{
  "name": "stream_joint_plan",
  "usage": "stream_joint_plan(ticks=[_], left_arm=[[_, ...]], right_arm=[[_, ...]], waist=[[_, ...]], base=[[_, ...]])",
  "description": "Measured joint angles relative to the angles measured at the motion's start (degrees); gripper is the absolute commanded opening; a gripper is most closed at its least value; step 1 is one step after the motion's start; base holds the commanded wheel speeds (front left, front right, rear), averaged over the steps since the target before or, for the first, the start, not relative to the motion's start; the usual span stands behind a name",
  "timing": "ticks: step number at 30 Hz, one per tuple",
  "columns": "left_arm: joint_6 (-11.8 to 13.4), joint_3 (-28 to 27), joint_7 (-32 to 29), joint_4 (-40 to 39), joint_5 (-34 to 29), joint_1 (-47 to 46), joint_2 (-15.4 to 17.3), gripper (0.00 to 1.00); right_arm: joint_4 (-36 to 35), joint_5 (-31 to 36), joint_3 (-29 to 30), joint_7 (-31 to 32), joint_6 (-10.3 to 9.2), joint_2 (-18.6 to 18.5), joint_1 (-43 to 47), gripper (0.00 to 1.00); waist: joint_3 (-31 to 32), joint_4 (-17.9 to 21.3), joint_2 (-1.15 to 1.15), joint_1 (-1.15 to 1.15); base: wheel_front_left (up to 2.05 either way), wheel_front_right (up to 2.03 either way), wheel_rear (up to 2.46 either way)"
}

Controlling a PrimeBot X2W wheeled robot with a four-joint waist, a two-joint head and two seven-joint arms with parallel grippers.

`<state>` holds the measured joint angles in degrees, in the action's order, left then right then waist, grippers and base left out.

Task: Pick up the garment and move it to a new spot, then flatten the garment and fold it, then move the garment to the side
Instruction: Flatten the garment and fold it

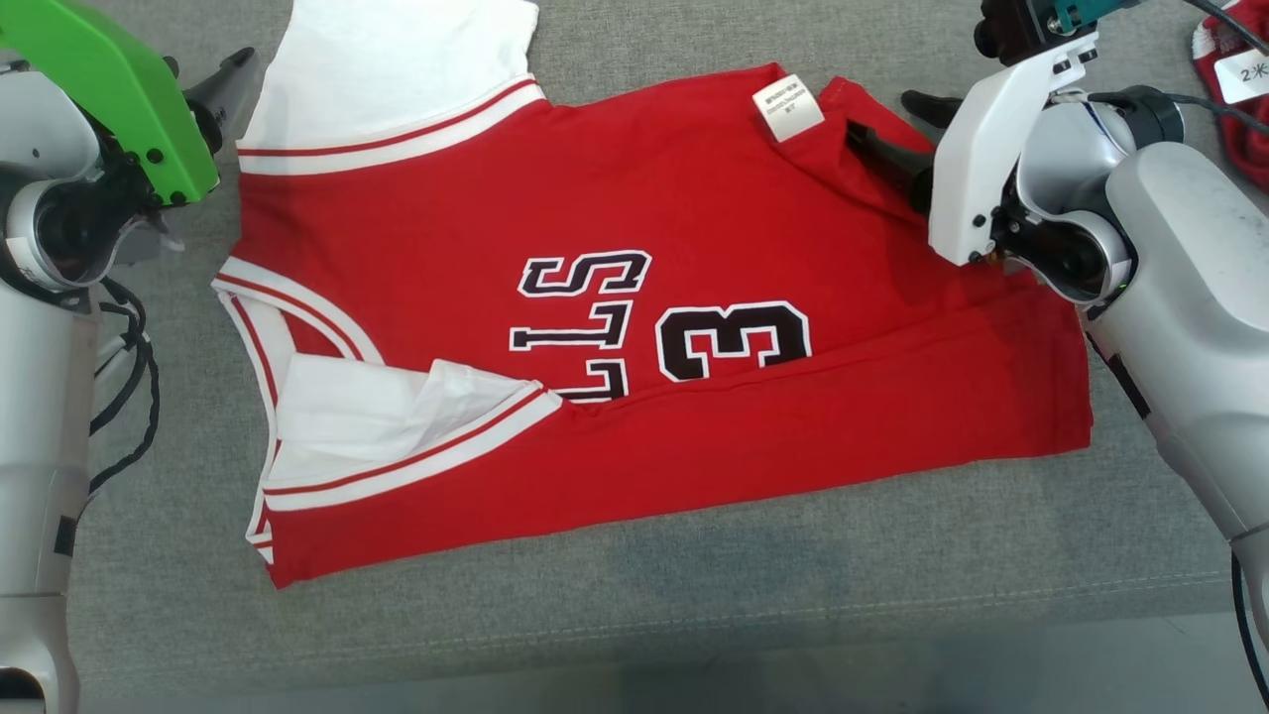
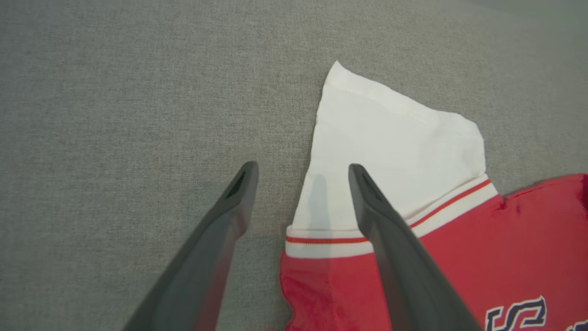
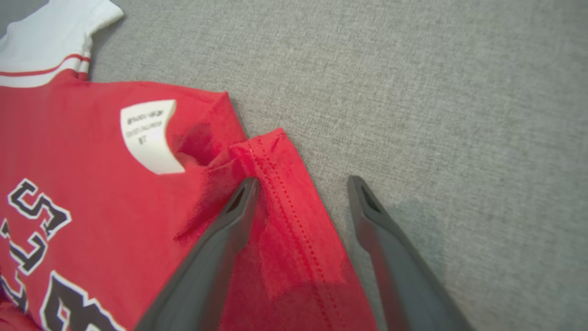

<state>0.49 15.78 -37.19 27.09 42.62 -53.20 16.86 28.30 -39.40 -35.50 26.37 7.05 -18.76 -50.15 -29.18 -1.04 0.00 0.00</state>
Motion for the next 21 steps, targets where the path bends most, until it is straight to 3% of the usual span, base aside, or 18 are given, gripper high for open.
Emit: stream_joint_plan(ticks=[1, 2, 5, 6, 7, 9, 21], left_arm=[[-0.05, 0.03, 0.25, 0.23, 0.0, -0.02, -0.07, 1.0], [-0.07, 0.1, 0.49, 0.44, 0.0, -0.02, -0.16, 1.0], [-0.53, 0.02, 1.02, 1.18, 0.0, -0.02, -0.13, 1.0], [-0.56, 0.02, 1.02, 1.47, 0.0, -0.02, -0.15, 1.0], [-0.56, 0.01, 1.03, 1.76, 0.0, -0.02, -0.14, 1.0], [-0.57, -0.05, 1.02, 2.04, 0.0, -0.02, -0.02, 1.0], [-2.86, -1.34, 0.4, 0.42, 0.86, -5.65, 2.16, 1.0]], right_arm=[[0.19, 0.0, -0.11, 0.15, 0.01, -0.04, -0.12, 1.0], [0.25, 0.0, -0.24, 0.15, 0.01, -0.1, -0.26, 0.93], [0.49, 0.01, -0.88, 0.16, 0.01, 0.24, -1.15, 0.41], [0.56, 0.0, -1.04, 0.25, 0.01, 0.38, -1.29, 0.37], [0.63, -0.02, -1.32, 0.47, 0.01, 0.52, -1.39, 0.2], [0.64, -0.53, -1.86, 0.77, 0.01, 0.91, -1.49, 0.0], [-1.8, -3.19, -3.83, 2.0, 0.01, 2.37, -4.8, 0.0]], waist=[[-0.16, -0.22, 0.0, 0.0], [-0.29, -0.44, 0.0, 0.0], [-0.61, -0.85, 0.0, 0.0], [-0.66, -0.9, 0.0, 0.0], [-0.69, -0.91, 0.0, 0.0], [-0.73, -0.84, 0.0, 0.0], [-3.17, 1.97, 0.0, 0.0]], base=[[0.0, 0.0, 0.0], [0.0, 0.0, 0.0], [0.0, 0.0, 0.0], [0.0, 0.0, 0.0], [0.0, 0.0, 0.0], [0.0, 0.0, 0.0], [0.0, 0.0, 0.0]])
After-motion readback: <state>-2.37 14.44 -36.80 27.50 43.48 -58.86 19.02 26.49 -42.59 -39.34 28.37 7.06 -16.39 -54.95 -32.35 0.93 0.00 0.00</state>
